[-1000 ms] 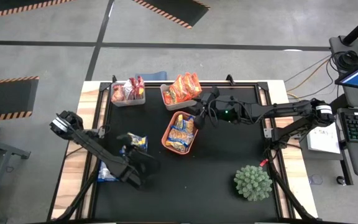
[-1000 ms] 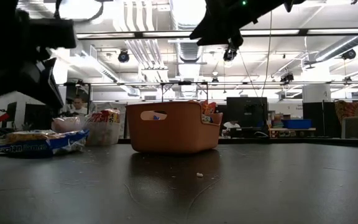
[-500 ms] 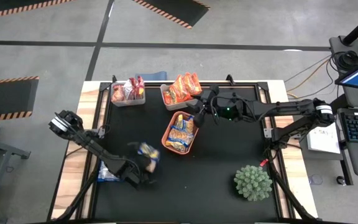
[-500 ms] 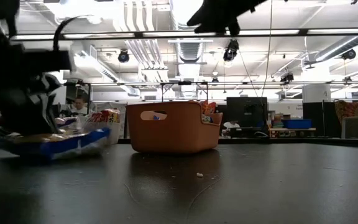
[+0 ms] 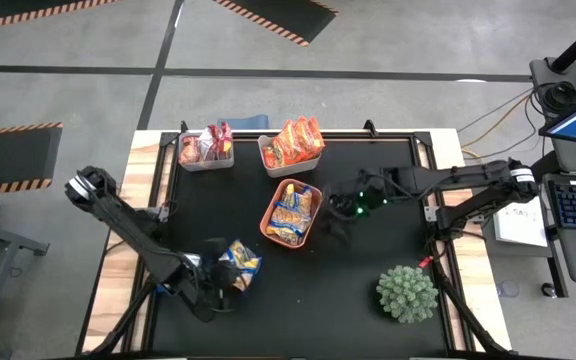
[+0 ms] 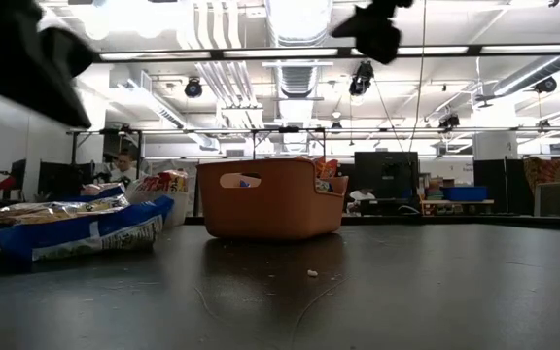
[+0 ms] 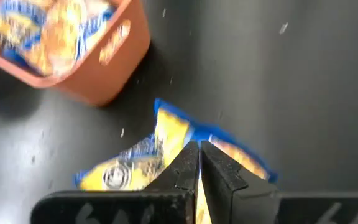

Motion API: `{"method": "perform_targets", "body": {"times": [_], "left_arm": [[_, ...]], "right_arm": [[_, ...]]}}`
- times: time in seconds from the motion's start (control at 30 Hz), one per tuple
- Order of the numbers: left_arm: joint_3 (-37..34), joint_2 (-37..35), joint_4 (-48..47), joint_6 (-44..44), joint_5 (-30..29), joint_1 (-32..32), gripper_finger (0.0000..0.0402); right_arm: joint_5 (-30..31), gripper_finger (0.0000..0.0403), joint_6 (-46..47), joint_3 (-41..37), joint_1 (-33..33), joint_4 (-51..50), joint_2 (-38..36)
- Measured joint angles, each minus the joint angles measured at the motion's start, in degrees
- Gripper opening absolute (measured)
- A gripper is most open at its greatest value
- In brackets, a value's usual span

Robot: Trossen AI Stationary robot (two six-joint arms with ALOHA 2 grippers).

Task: Sort Maruchan noodles
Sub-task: Put the blue bag into the orange bin

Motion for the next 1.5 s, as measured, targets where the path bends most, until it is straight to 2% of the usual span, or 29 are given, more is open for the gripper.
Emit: {"method": "perform_targets", "body": {"times": [0.23,0.43,0.63,0.77,0.87,0.97,1.03,1.17,1.27,1.37,1.5], "left_arm": [[-6.38,0.67,-2.32,-9.65,-0.15,-0.66,0.0000],[-12.19,0.71,-0.41,-17.86,-1.46,-0.70,0.0000],[-17.36,0.74,17.70,-16.64,-4.01,-0.63,0.0000],[-18.75,0.86,31.59,-10.89,-8.42,0.09,0.0000],[-18.37,0.81,36.22,-3.12,-9.22,-0.09,0.0000],[-16.16,-0.23,33.56,2.31,-8.94,-0.89,0.0000],[-14.74,-0.70,27.51,2.21,-6.62,-0.87,0.0000],[-12.20,-0.95,13.69,-3.70,1.47,-0.88,0.0000],[-12.18,-0.22,6.47,-7.96,4.36,-0.91,0.0000],[-13.88,0.54,7.15,-9.47,4.08,-0.91,0.0000],[-15.81,2.27,13.86,-9.92,3.42,-0.51,0.0000]], "right_arm": [[0.11,0.0192,13.87,-4.85,5.67,-6.63,0.04],[0.99,0.0192,23.52,-10.68,11.48,-4.37,0.09],[7.92,0.0192,25.03,-12.06,15.00,0.69,0.09],[12.87,0.0192,24.44,-12.06,15.45,3.70,0.69],[13.39,0.0192,23.58,-12.06,15.43,7.98,2.83],[13.34,0.0192,22.77,-12.06,15.45,13.23,6.37],[13.30,0.0192,22.23,-12.06,15.45,15.11,8.80],[13.32,0.0192,21.24,-12.08,15.43,18.33,14.12],[13.31,0.0192,21.74,-12.04,15.63,21.30,17.67],[13.27,0.0192,23.02,-12.06,16.08,24.73,20.97],[13.46,0.0192,24.71,-12.01,16.52,28.69,23.92]]}}
